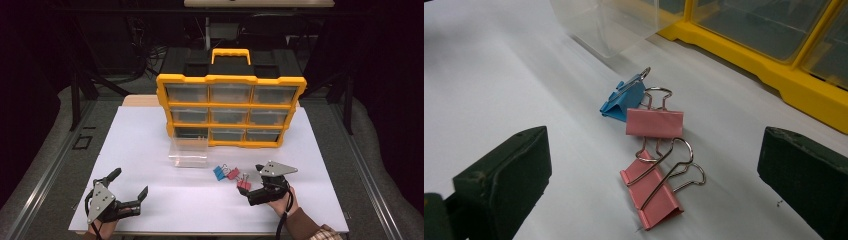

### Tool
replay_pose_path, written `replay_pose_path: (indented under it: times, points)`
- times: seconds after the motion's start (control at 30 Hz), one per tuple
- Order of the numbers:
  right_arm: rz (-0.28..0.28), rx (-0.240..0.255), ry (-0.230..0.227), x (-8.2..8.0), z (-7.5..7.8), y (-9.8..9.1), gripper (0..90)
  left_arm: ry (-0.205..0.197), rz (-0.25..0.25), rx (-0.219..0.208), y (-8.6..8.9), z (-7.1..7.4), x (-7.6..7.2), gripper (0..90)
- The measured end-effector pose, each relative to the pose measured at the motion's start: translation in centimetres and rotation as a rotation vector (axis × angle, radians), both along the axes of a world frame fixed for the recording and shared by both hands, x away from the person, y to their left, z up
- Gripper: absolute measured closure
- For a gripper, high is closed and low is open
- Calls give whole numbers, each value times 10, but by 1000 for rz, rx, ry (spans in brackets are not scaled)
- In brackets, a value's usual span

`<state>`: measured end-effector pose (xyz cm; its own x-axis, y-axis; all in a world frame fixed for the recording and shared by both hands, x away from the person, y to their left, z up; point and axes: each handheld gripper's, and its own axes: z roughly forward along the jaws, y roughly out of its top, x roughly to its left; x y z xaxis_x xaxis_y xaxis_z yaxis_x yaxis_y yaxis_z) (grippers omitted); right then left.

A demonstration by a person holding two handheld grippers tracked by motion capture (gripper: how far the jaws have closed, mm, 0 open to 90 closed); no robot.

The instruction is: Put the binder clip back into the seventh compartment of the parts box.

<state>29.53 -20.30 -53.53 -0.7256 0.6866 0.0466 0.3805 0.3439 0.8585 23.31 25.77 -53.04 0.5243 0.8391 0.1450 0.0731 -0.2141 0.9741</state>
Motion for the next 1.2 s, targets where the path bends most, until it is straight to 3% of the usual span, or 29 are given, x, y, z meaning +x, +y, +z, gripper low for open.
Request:
replay_pose_path:
  times: [0.37, 0.47, 0.5, 0.8, 1.2]
  points:
    - [-15, -3, 62, 10, -5, 3, 274, 2, 0, 2, 0, 0, 0, 0]
    - [-20, 3, 82, 13, -7, 3, 371, 1, -1, 4, 0, 0, 0, 0]
    - [-21, 5, 99, 15, -7, 2, 449, 1, 0, 3, 0, 0, 0, 0]
    - [-9, -3, 136, 18, -9, 2, 648, 3, 0, 3, 0, 0, 0, 0]
    - [-28, 10, 187, 22, -14, -1, 737, 3, -2, 2, -1, 0, 1, 0]
